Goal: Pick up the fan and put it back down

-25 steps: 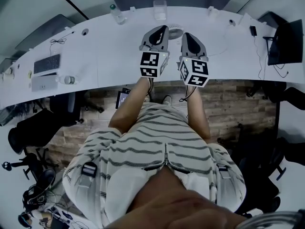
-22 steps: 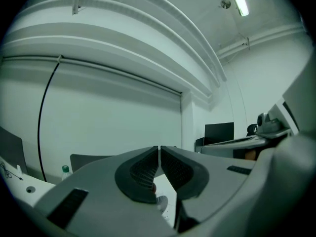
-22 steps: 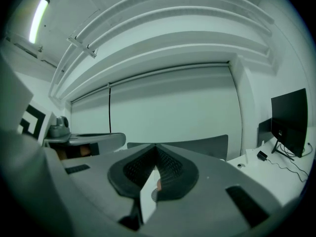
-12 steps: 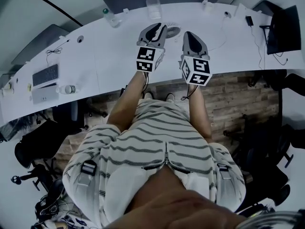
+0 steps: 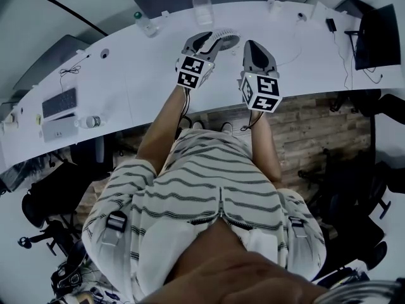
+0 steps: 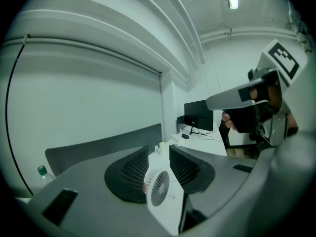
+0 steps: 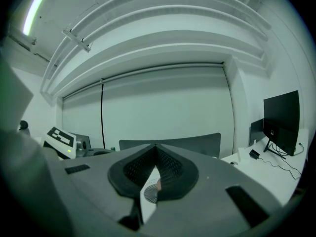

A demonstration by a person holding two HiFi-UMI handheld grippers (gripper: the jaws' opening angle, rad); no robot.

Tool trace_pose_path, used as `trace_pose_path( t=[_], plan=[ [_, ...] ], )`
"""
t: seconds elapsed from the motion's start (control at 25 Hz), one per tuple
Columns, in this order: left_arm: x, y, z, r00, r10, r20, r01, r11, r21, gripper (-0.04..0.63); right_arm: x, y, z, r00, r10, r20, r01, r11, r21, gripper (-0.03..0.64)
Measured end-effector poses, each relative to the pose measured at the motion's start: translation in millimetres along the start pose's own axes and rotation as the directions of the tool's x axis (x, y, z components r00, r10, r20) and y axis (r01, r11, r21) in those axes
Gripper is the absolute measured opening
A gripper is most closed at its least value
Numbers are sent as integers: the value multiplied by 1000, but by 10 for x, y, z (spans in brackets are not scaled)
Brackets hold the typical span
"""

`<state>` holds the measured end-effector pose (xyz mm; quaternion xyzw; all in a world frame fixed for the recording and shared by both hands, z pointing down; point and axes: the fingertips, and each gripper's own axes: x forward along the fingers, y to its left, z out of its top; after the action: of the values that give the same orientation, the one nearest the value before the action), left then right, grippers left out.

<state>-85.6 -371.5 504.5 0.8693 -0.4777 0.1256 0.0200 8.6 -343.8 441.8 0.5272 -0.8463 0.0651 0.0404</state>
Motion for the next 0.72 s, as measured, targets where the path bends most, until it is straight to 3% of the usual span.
trace_pose_path(
  t=[0.32,0.48,0.72],
  plan=[
    [242,74,-505,981,-79,-179,97,991,95,160,57,-4,1,1000,-6,-8,6,1000,-11,11],
    [354,85,-738,959,-93,-268,145,973,178,186,72,-3,2,1000,-11,-26,9,998,-64,11],
    [478,113,-955,929,-142,-342,231,944,237,198,90,39,-3,1000,11,-22,-13,998,-66,11]
  ],
)
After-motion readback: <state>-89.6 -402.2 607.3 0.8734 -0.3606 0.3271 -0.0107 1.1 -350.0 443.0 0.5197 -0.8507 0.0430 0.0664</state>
